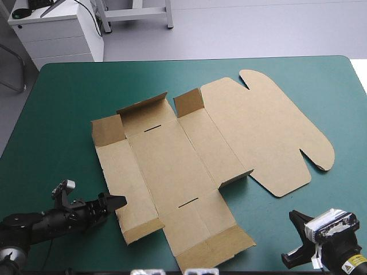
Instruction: Fold the box
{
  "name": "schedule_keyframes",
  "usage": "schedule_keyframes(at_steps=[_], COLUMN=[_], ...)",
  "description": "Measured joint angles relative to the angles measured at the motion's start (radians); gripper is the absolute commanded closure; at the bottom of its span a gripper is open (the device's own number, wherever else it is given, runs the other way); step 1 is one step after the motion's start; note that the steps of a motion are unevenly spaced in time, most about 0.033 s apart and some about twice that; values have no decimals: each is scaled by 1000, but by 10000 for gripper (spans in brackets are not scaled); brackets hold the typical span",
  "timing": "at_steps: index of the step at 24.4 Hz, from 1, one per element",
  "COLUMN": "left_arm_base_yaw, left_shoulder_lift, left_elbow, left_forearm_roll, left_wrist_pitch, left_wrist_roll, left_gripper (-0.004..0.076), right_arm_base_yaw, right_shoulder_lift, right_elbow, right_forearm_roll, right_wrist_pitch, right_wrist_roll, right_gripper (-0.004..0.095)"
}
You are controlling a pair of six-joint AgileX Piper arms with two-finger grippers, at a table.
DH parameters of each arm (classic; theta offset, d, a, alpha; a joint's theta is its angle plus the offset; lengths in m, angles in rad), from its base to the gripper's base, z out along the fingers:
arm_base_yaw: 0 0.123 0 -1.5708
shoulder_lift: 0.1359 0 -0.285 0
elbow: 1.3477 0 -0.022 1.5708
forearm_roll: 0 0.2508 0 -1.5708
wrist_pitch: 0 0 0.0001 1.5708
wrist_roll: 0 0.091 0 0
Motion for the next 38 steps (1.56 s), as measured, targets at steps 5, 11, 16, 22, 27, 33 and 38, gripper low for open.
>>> schedule_keyframes(at_steps=[5, 11, 16, 22, 27, 33, 38], left_arm_base_yaw=[0, 0, -41, -294, -385, -441, -453], left_shoulder_lift=[115, 140, 141, 142, 192, 290, 330], left_elbow=[-5, -5, -5, -9, -32, -62, -63], left_forearm_roll=[-63, -95, -114, -242, -303, -387, -436], left_wrist_pitch=[48, 51, 0, -225, -283, -294, -301], left_wrist_roll=[81, 111, 109, 79, 79, 101, 137], left_gripper=[29, 29, 115, 173, 179, 420, 727], right_arm_base_yaw=[0, 0, 0, 0, 0, 0, 0], right_shoulder_lift=[0, 0, 0, 0, 0, 0, 0], right_elbow=[0, 0, 0, 0, 0, 0, 0], right_forearm_roll=[0, 0, 0, 0, 0, 0, 0], right_wrist_pitch=[0, 0, 0, 0, 0, 0, 0], right_wrist_roll=[0, 0, 0, 0, 0, 0, 0], right_gripper=[927, 927, 927, 927, 927, 927, 927])
